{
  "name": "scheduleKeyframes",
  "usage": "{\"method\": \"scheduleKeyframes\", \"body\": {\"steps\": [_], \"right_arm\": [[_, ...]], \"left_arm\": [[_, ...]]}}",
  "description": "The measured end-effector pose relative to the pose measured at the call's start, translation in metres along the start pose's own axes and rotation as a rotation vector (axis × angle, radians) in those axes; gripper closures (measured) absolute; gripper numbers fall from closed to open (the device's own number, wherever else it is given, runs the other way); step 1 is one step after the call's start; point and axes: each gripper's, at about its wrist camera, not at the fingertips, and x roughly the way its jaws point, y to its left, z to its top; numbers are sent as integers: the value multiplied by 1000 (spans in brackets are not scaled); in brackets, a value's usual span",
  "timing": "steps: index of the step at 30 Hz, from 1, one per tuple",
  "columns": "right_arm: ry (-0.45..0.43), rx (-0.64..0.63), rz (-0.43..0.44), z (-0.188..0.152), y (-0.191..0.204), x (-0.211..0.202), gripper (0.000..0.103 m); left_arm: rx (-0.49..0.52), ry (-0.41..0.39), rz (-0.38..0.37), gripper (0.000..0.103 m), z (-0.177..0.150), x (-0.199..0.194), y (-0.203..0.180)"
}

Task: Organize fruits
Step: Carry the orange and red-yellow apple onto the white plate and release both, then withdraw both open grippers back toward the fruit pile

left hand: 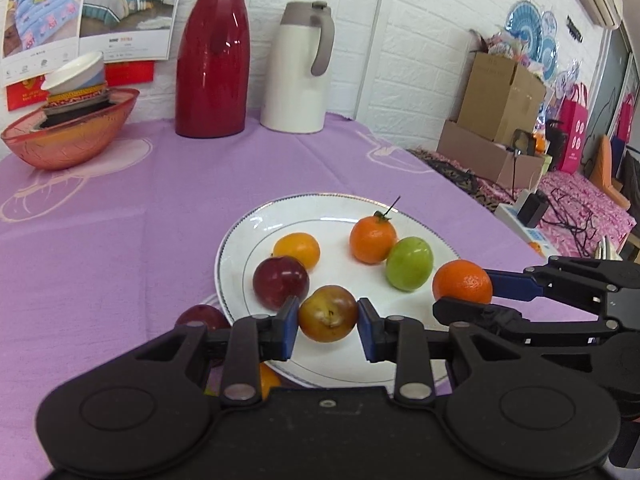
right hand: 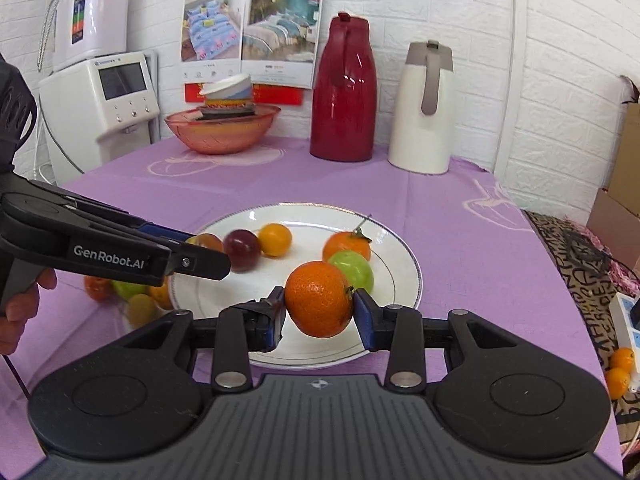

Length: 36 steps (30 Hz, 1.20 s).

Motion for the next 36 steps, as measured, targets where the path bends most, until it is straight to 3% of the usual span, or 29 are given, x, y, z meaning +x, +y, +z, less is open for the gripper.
{"method": "scheduleKeyframes", "body": {"steps": [13,18,20,21,26,36], "right_arm": [[37,-27,10,-6,-4,26,39],[31,-57,-10,-7,-1,23,27],[4,-65,-21,-6,2,15,4],[-16,-66,-29,-5,3,9,0],[-72,-52,-25,-2,7,-17,0],[-65,-39,73,-11,33,-47,0]], "left_arm": [[44,29,20,0,-3,19,0],[37,6,37,0,-4,7,-2],[28,-14,29,0,-3,-5,-2],[19,-24,37,0,-2,-13,-3],[-24,-101,107,0,-7,-52,-6],[-91,-70,215,0,-45,-97,7]]}}
